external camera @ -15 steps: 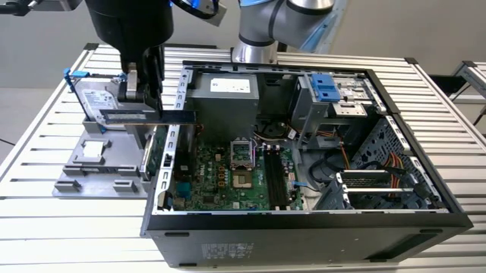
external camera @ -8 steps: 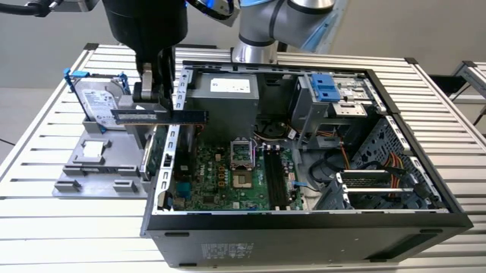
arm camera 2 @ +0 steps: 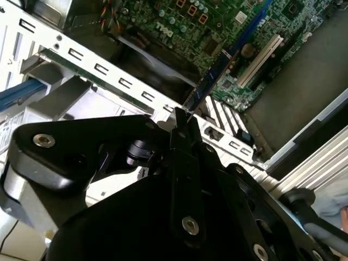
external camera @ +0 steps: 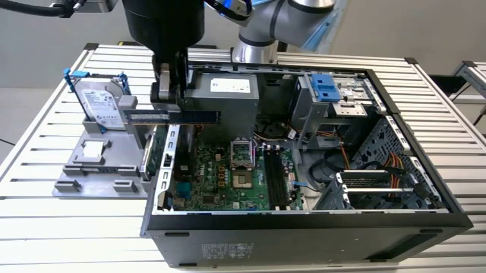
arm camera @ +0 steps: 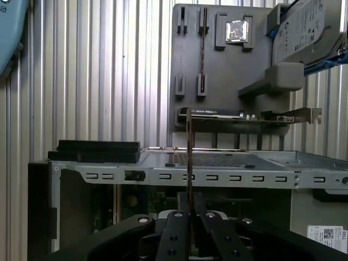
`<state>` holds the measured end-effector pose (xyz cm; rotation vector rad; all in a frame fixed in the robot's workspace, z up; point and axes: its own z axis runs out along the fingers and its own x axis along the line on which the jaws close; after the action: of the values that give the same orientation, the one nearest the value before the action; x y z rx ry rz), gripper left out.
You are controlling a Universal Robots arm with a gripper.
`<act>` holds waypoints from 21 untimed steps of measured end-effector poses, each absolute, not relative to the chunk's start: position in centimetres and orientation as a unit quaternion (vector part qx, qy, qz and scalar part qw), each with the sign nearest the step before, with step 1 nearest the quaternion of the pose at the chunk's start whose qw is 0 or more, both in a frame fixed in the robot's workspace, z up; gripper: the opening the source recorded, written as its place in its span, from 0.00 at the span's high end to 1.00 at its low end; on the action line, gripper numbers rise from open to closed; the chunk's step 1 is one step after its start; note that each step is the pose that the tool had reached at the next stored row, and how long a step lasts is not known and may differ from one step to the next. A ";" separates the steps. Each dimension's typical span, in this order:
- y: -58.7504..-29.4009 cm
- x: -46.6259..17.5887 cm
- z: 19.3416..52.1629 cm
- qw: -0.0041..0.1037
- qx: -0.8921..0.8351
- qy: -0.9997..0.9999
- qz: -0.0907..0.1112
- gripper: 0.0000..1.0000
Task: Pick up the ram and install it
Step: 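Pick up the ram and move it above insertion slot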
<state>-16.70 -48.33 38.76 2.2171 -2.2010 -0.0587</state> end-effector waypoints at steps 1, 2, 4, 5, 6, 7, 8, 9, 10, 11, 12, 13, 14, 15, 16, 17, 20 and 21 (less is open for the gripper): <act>-48.3 -16.5 38.8 0.008 0.710 -0.704 -0.019 1.00; -48.3 -16.3 38.8 0.009 0.710 -0.704 -0.019 1.00; -48.3 -15.8 38.8 0.009 0.710 -0.704 -0.019 1.00; -48.3 -15.6 38.8 0.009 0.710 -0.704 -0.019 1.00; -48.3 -15.4 38.8 0.009 0.710 -0.704 -0.019 1.00; -48.3 -15.2 38.8 0.009 0.710 -0.704 -0.019 1.00; -48.3 -15.0 38.8 0.009 0.710 -0.704 -0.019 1.00; -48.3 -14.7 38.8 0.009 0.710 -0.704 -0.019 1.00; -48.3 -14.5 38.8 0.009 0.710 -0.704 -0.019 1.00; -48.3 -14.3 38.8 0.009 0.709 -0.704 -0.019 1.00; -48.3 -14.1 38.8 0.009 0.709 -0.704 -0.019 1.00; -48.3 -13.9 38.8 0.009 0.709 -0.704 -0.019 1.00; -48.3 -13.7 38.8 0.009 0.710 -0.704 -0.019 1.00; -48.3 -13.4 38.8 0.009 0.709 -0.704 -0.019 1.00; -48.3 -13.2 38.8 0.009 0.710 -0.704 -0.020 1.00; -48.3 -13.0 38.8 0.009 0.710 -0.704 -0.020 1.00; -48.3 -12.4 38.8 0.009 0.709 -0.704 -0.020 1.00; -48.3 -12.2 38.8 0.009 0.709 -0.704 -0.020 1.00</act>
<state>-12.15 -48.33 38.79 2.2157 -2.1999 -0.0614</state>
